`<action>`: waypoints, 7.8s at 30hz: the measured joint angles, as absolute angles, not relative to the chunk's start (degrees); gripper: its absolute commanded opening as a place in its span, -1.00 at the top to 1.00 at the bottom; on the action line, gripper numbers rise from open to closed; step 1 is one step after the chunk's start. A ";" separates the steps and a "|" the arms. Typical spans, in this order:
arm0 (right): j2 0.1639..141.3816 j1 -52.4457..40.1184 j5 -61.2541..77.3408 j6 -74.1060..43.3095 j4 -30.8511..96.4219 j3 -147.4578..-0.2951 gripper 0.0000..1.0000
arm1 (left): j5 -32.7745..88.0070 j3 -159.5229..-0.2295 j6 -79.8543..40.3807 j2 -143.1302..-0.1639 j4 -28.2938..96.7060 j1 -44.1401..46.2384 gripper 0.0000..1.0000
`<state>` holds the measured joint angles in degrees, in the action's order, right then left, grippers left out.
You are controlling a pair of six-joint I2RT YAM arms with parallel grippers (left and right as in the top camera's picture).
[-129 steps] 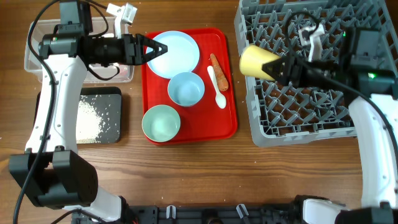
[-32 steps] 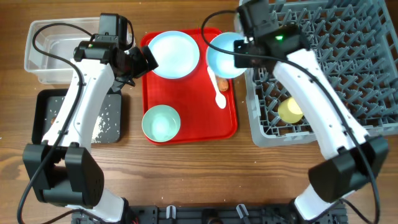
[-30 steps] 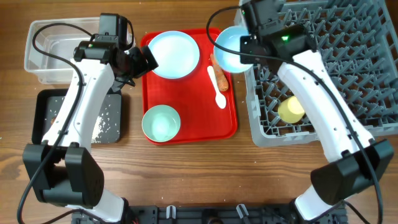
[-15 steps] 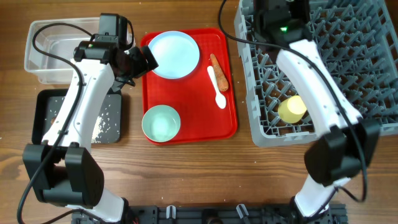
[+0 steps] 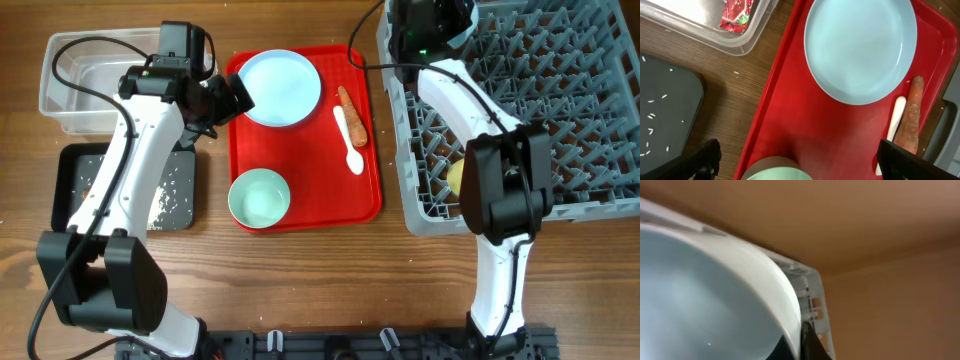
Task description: Sort waste into correct bins and load items into the dishwasher rack
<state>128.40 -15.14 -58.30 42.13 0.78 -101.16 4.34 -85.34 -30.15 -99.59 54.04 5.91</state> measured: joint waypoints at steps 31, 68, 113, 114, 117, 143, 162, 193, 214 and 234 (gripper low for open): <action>124.66 -28.14 -52.01 23.31 27.66 -101.56 -1.00 | 4.34 -85.34 -30.15 -99.59 54.11 5.91 -1.00; 115.85 -45.04 12.12 -43.92 40.60 -81.97 0.91 | 8.91 -85.34 -30.09 -99.59 50.04 -14.31 -1.00; 102.19 -20.21 -59.02 8.25 42.33 -81.91 0.91 | 8.91 -85.34 -30.09 -99.59 50.02 -14.31 -1.00; 102.24 -20.21 -59.02 8.27 42.09 -81.17 0.91 | 8.91 -85.34 -30.09 -99.59 50.04 -14.31 -1.00; 102.56 -20.21 -59.20 8.32 41.21 -80.79 0.91 | 8.88 -85.34 -30.09 -99.59 50.04 -14.31 -1.00; 106.10 -32.45 -49.36 11.86 40.21 -80.75 -0.99 | 8.88 -85.34 -30.09 -99.59 50.04 -14.31 -1.00; 117.62 -32.45 2.85 -26.59 12.80 -91.20 -0.34 | 9.08 -85.34 -30.09 -99.59 49.98 -14.31 -1.00; 114.98 -27.20 4.21 -20.29 37.30 -91.20 0.91 | 9.08 -85.34 -30.09 -99.59 49.87 -14.31 -1.00; 96.40 -5.65 -47.81 10.96 27.14 -91.15 0.91 | 9.08 -85.34 -30.09 -99.59 49.91 -14.31 -1.00; 106.94 -8.73 -49.12 13.80 26.15 -91.61 -0.70 | 9.08 -85.34 -30.09 -99.59 49.91 -14.31 -1.00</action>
